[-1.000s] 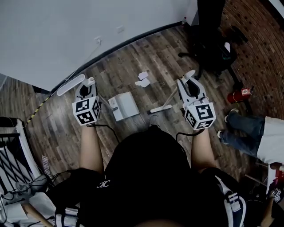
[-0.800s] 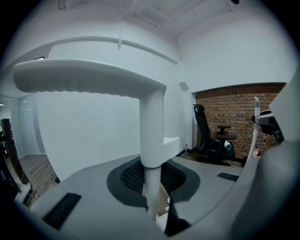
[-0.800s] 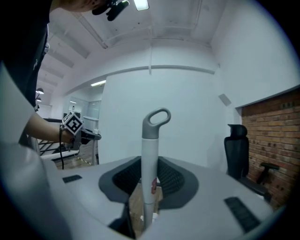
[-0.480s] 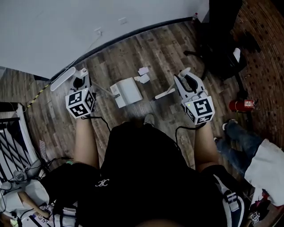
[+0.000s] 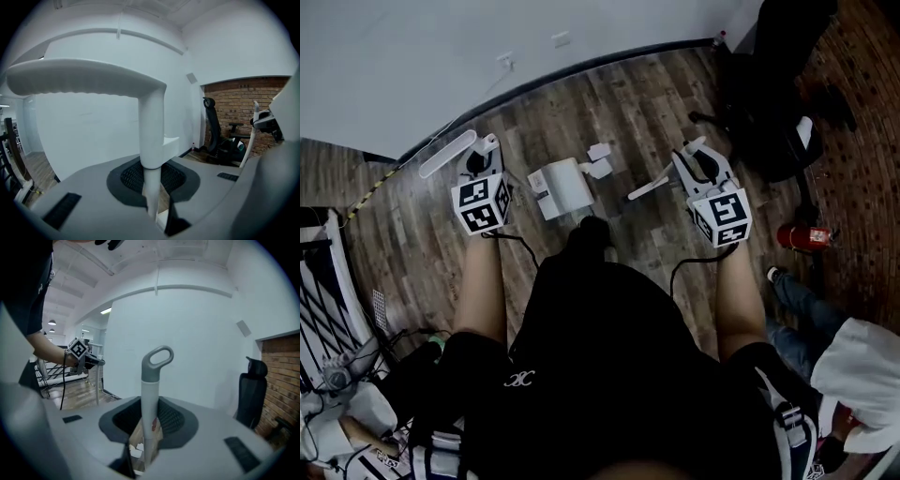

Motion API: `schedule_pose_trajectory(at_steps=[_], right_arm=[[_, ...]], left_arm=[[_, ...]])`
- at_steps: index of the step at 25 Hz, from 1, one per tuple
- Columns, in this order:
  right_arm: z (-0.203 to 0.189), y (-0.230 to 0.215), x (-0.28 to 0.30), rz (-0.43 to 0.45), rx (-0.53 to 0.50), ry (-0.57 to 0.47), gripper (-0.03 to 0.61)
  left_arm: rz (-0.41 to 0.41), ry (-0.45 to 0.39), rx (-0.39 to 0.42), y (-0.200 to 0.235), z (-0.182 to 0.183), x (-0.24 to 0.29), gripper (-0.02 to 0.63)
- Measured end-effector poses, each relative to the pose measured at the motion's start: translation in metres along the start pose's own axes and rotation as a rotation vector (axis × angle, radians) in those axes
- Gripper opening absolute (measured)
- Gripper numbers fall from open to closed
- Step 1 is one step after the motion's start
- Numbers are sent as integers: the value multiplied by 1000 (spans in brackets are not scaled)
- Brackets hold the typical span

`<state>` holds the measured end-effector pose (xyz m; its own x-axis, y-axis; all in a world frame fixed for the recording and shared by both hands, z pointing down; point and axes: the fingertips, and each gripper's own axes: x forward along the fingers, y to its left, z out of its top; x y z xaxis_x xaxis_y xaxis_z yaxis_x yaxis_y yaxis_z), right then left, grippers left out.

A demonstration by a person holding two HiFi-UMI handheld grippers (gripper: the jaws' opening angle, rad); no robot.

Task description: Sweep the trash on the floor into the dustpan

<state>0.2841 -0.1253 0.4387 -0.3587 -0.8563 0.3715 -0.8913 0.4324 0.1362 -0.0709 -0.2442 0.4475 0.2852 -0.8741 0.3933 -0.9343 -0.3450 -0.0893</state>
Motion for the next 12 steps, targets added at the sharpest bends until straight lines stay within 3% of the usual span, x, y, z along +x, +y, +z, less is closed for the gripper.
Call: schedule_pose_trajectory(at_steps=[12], right_arm=[[-30, -10, 95, 114, -60, 204, 109]], left_arm=[[-41, 91, 34, 25, -64, 79, 55]])
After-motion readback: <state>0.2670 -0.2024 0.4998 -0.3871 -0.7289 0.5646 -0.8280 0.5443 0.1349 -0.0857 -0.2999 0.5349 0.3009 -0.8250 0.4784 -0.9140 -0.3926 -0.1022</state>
